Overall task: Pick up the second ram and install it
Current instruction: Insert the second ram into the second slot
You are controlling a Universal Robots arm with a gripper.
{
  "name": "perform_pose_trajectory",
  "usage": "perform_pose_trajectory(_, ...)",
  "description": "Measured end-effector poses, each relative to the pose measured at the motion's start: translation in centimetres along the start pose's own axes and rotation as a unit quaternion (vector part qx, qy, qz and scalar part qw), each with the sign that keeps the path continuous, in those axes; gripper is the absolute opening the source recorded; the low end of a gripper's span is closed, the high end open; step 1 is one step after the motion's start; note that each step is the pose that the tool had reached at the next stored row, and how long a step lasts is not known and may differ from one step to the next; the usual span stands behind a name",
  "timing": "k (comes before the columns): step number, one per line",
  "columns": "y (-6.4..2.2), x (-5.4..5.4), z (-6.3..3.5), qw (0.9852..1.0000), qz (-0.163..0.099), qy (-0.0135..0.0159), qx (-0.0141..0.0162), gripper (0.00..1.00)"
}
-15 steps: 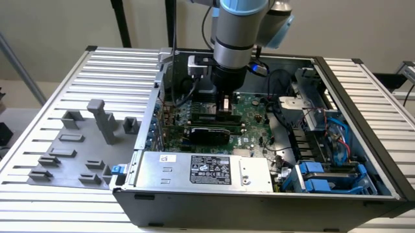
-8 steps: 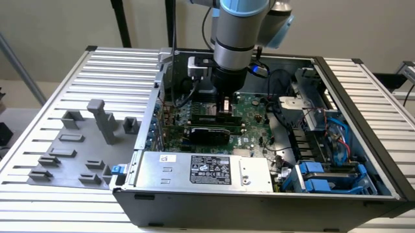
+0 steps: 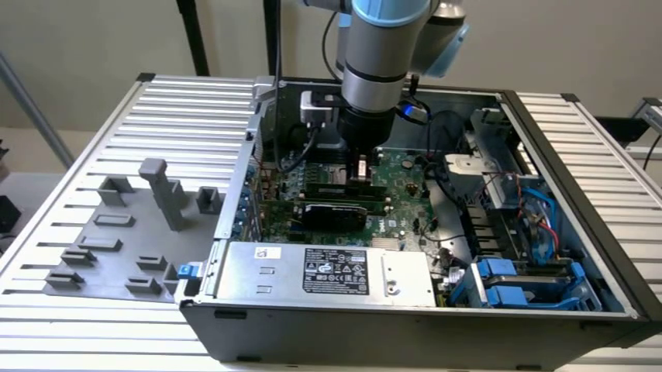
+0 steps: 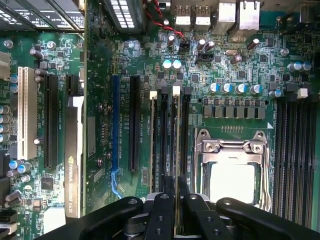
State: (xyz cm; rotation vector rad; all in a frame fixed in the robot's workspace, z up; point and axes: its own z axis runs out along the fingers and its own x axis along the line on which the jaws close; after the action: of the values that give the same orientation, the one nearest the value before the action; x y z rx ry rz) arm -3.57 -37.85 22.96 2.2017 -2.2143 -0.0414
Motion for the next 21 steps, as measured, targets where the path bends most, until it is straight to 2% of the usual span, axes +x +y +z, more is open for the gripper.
perform_pose_trajectory(5, -0.01, 0.0, 0.09, 1.0, 0.0, 0.0001, 0.0056, 0.14)
perform_pose_trajectory(21, 0.21, 0.0, 0.41, 1.0, 0.0, 0.0, 0.0058, 0.14)
